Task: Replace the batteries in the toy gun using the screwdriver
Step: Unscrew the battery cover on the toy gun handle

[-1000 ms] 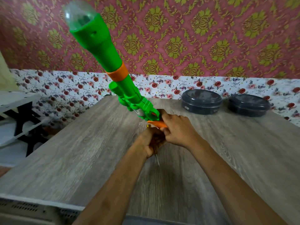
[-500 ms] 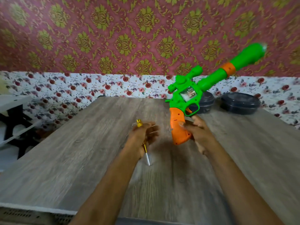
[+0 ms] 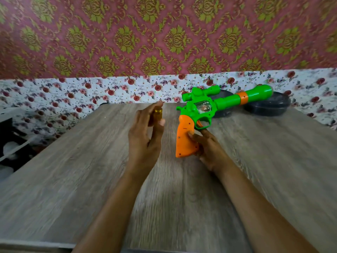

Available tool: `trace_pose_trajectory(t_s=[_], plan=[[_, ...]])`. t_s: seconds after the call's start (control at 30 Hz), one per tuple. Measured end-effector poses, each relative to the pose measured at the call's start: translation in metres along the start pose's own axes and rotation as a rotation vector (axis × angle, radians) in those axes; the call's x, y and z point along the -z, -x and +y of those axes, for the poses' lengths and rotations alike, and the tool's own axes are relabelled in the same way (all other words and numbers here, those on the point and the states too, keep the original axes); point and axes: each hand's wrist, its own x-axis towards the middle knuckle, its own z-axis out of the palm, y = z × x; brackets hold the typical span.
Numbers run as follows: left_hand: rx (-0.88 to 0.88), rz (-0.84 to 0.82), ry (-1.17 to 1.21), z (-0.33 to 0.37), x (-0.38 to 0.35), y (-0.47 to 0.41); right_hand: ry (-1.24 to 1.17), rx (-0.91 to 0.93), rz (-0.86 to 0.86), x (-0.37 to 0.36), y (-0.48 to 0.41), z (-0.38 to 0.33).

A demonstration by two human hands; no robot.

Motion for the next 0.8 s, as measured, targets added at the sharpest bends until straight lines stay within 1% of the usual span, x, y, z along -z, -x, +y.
trace_pose_trajectory(t_s=[0.07,0.17,0.3,0.57,0.8], plan=[[-0.062,0.049,-0.052,-0.0002,0.0006,0.0017,-0.006,0.011,-0.013,0.0002,-0.0004,0.0003],[-0.092,0.087,-0.035,0.0015,0.0009,0.0035,0.022,0.026,-0.032,0.0025,0.0007,0.0028],[-0.152,0.123,-0.098,0.0050,0.0002,0.0056,0.063,0.003,-0.052,0.0022,0.0028,0.0027],[-0.194,0.068,-0.121,0.0036,-0.0035,0.0065,0.098,-0.015,-0.049,0.0017,0.0005,0.0037],[-0.210,0.075,-0.107,0.0031,-0.0042,0.0065,0.073,-0.021,-0.043,0.0028,-0.0010,0.0040]])
